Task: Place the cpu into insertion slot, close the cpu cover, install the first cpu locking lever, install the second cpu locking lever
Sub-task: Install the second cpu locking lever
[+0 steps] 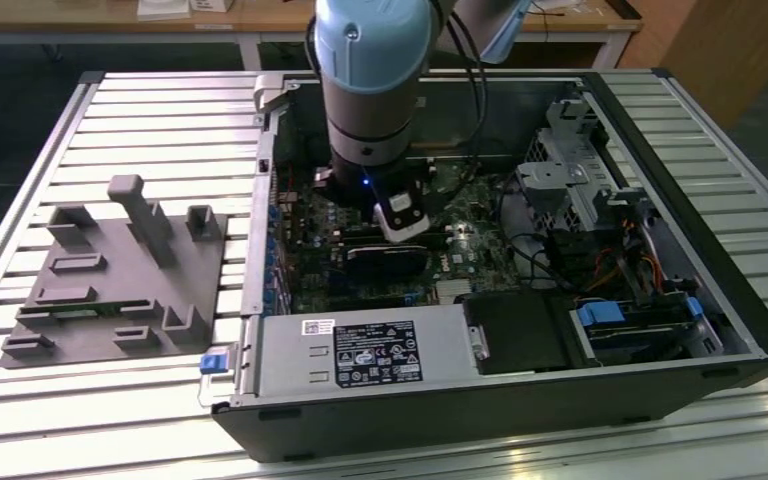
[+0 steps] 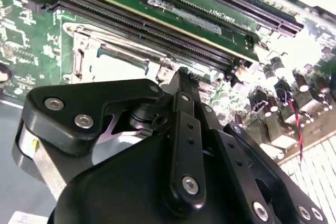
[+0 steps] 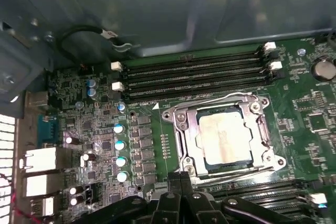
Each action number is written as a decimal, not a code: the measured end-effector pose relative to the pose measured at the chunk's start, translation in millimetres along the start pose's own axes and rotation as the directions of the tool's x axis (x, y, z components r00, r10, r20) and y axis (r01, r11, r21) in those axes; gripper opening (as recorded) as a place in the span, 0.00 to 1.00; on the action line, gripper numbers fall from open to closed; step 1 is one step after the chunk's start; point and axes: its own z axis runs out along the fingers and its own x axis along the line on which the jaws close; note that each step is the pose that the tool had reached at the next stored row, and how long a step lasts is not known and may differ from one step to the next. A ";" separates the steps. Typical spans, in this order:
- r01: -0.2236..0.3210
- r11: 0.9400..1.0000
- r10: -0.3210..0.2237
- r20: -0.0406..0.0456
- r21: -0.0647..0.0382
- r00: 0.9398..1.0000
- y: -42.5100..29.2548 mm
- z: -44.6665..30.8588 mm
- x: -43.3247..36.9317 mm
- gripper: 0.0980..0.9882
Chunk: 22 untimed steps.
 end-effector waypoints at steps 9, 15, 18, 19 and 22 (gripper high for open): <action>0.002 0.997 -0.003 0.012 0.080 1.000 3.5 -1.3 -17.3 0.01; 0.001 0.997 -0.002 0.010 0.082 1.000 12.5 1.3 -31.5 0.01; 0.002 0.996 -0.003 0.010 0.084 1.000 19.5 3.4 -33.4 0.01; 0.002 0.996 -0.002 0.010 0.086 1.000 21.4 4.1 -34.5 0.01; 0.001 0.996 -0.002 0.010 0.093 1.000 27.7 6.1 -37.6 0.01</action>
